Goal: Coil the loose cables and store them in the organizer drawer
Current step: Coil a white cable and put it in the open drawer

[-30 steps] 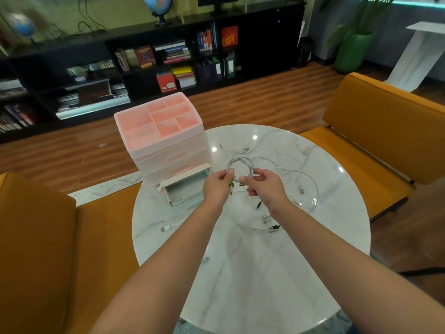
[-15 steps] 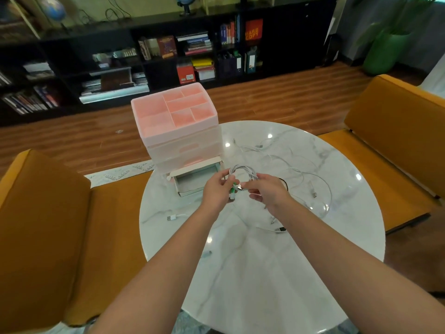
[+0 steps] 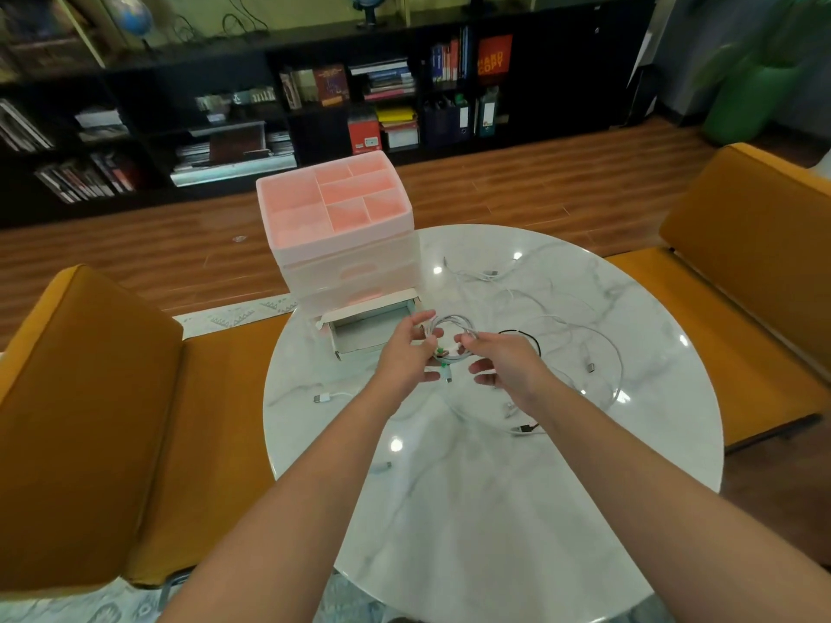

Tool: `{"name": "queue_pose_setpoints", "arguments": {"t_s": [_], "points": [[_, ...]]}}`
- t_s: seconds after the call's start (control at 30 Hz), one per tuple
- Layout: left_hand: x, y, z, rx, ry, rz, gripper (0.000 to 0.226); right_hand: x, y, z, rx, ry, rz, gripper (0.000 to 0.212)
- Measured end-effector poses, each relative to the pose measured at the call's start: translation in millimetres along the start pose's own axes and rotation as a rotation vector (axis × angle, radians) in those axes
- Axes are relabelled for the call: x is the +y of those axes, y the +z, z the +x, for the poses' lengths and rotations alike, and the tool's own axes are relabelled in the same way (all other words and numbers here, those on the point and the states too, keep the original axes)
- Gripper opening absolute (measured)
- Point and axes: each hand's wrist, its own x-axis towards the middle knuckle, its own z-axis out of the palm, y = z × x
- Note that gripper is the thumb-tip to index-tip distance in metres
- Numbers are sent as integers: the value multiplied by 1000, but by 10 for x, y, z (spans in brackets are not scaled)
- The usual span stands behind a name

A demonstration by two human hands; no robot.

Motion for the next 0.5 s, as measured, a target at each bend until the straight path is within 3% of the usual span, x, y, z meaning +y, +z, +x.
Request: {"name": "queue_pose_setpoints", "arguments": {"t_s": [0.3,0.5], "points": [[120,132,-19,28,103,98,36,21,-56,-18,157,-182,43,22],[90,104,69,107,168,250,30,38,-162,-36,270,-310,-127,14]]}}
